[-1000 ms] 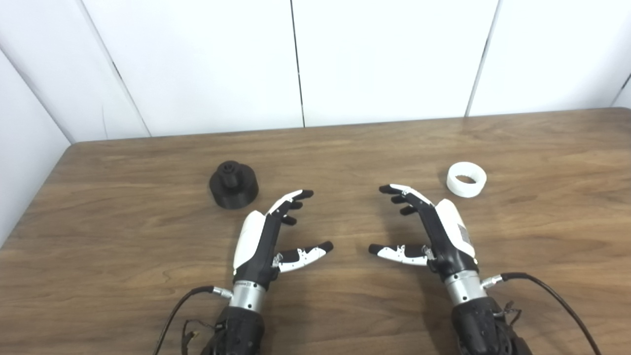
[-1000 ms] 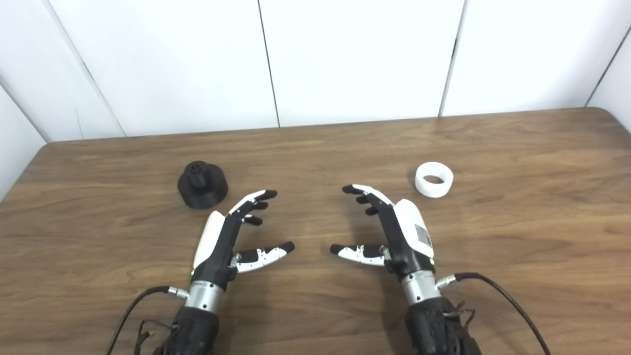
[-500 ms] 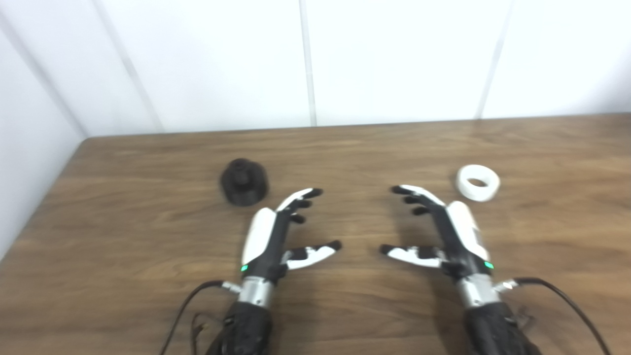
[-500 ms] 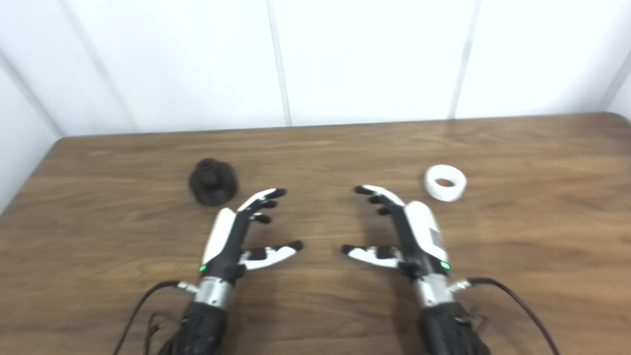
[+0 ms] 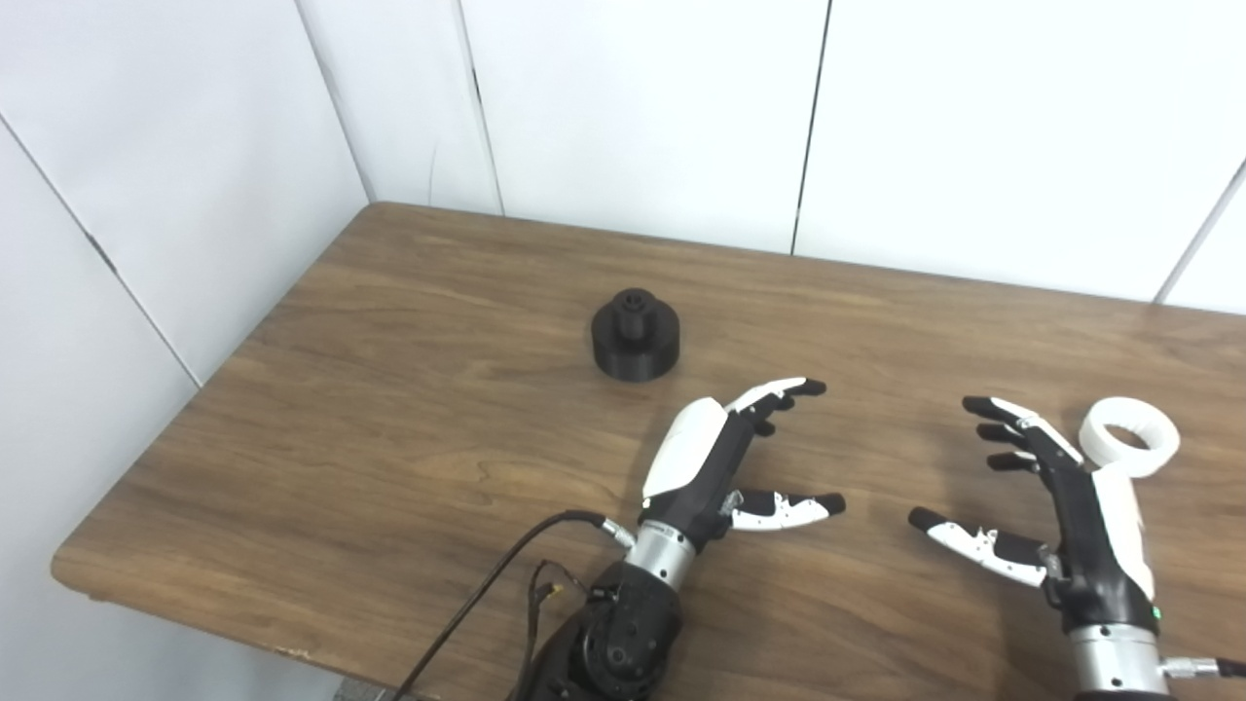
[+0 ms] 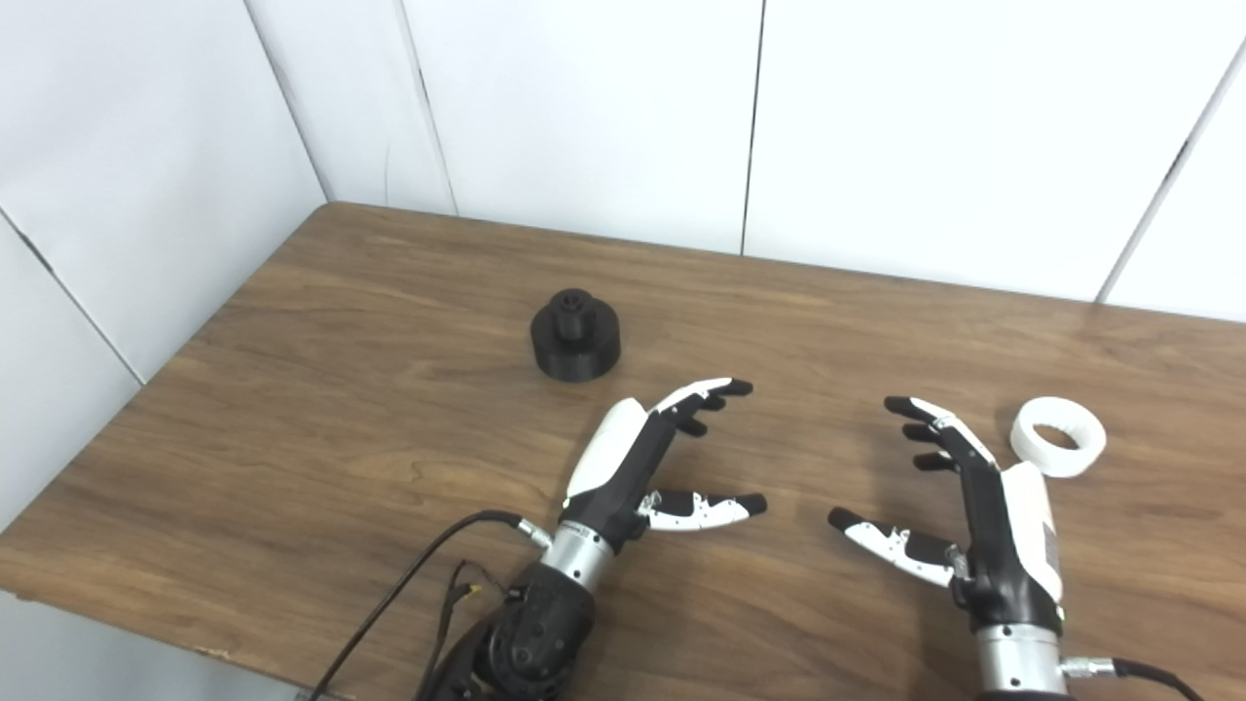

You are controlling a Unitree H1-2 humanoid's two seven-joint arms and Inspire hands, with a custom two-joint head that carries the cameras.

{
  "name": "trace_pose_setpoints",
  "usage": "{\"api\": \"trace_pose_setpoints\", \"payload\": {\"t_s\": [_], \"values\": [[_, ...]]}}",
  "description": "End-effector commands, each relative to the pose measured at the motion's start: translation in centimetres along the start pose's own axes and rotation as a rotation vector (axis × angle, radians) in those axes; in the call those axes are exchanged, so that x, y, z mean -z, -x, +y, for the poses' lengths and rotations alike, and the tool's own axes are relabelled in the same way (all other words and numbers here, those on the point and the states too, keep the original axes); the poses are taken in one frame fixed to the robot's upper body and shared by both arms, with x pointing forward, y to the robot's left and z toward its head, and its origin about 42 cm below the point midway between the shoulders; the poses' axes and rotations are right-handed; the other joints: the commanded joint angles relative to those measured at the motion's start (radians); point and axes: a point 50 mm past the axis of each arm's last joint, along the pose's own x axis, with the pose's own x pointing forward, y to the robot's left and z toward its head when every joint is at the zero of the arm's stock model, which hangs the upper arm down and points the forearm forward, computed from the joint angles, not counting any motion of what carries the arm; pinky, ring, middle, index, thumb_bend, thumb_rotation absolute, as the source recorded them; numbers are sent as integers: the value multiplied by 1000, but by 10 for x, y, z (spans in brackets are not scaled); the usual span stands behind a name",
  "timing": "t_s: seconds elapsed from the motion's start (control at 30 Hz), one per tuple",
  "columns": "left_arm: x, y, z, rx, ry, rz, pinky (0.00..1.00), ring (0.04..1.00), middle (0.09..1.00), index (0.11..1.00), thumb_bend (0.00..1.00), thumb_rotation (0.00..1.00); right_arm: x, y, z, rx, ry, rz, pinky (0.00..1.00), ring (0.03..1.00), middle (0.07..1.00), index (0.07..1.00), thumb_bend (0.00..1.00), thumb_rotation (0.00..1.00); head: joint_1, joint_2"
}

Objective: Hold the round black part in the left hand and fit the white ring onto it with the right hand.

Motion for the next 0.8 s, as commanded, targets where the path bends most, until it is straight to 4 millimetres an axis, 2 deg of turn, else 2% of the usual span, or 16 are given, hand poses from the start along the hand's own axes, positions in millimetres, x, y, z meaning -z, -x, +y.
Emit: {"api": "trace_pose_setpoints", "payload": {"t_s": [0.0, 0.17, 0.2, 0.23, 0.33, 0.5, 0.77], "values": [[-6, -5, 8, -60, -31, -44, 690, 804, 852, 796, 736, 172, -6, -5, -7, 22, 12, -58, 668, 760, 801, 762, 743, 43, 2, 1], [-3, -4, 18, -141, -101, -1, 697, 847, 897, 799, 793, 288, -8, -5, -8, 25, 9, -61, 664, 762, 801, 761, 741, 21, 3, 3], [-1, -4, 21, -149, -118, 12, 770, 926, 949, 812, 830, 346, -8, -5, -8, 25, 7, -61, 662, 763, 801, 761, 743, 9, 3, 4], [1, -4, 26, -157, -136, 29, 813, 959, 972, 819, 849, 375, -8, -5, -8, 26, 5, -60, 660, 762, 801, 761, 744, 8, 3, 4], [5, -4, 38, -185, -200, 76, 905, 996, 997, 829, 895, 437, -8, -5, -8, 25, 4, -57, 658, 760, 801, 761, 742, 13, 4, 3], [6, -2, 63, -234, -240, 112, 991, 1000, 1000, 845, 900, 438, -7, -5, -8, 25, 4, -53, 658, 759, 802, 762, 740, 27, 3, 5], [9, 2, 97, -324, -309, 141, 924, 1000, 1000, 837, 894, 425, -6, -6, -10, 33, 12, -48, 643, 750, 799, 758, 745, 31, 10, 6]]}}
